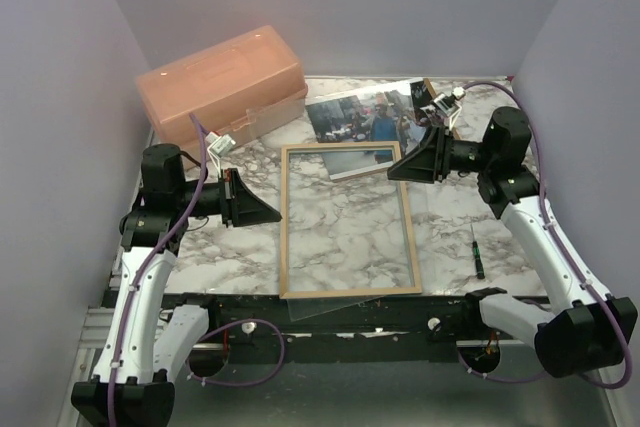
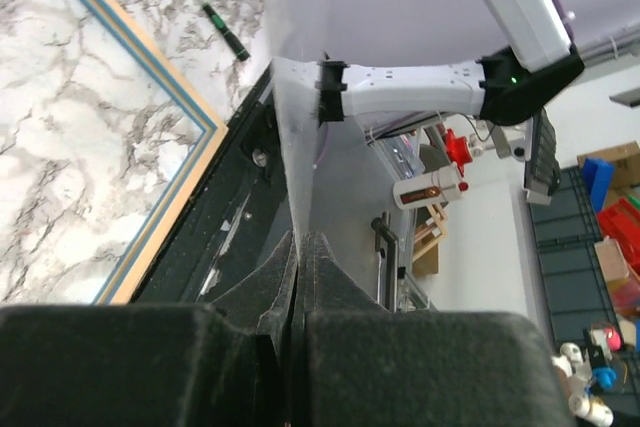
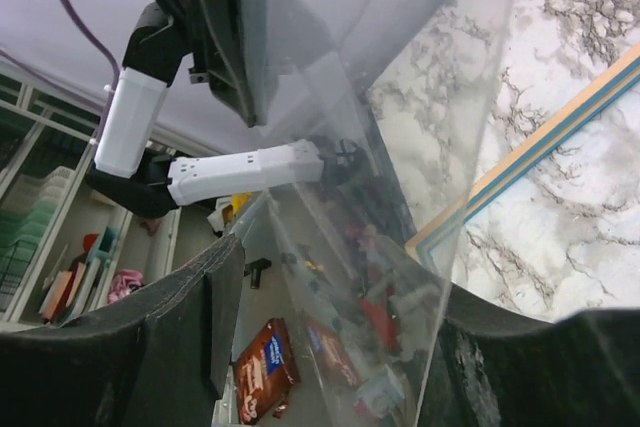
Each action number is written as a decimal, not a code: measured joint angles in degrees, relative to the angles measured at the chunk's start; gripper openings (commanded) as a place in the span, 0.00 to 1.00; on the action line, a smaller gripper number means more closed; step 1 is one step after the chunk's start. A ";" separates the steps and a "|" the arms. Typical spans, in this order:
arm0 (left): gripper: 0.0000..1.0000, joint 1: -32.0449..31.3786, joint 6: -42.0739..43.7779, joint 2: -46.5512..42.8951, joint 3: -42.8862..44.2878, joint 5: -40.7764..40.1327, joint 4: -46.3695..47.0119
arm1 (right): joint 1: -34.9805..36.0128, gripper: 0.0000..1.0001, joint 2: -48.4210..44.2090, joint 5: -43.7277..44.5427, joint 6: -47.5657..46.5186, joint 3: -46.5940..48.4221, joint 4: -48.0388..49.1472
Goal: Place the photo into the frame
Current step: Adjust the photo frame item, then move the photo frame to the center of the board, then place the photo frame item in the photo frame.
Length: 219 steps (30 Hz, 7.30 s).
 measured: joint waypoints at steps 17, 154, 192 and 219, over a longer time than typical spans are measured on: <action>0.00 0.72 -7.30 -1.20 -1.77 -9.11 6.80 | 0.00 0.71 -2.43 -0.42 1.75 -4.85 -0.17; 0.38 -15.65 -5.20 22.80 -22.14 -52.68 12.61 | -0.02 0.01 5.14 19.71 -4.52 0.11 -31.21; 0.17 -15.65 -4.76 27.89 -21.68 -53.07 13.86 | -0.02 0.01 10.67 16.28 7.74 -7.19 -14.12; 0.16 -15.89 -4.74 28.61 -21.16 -52.96 13.73 | -0.39 0.01 12.33 16.15 4.44 -10.01 -14.29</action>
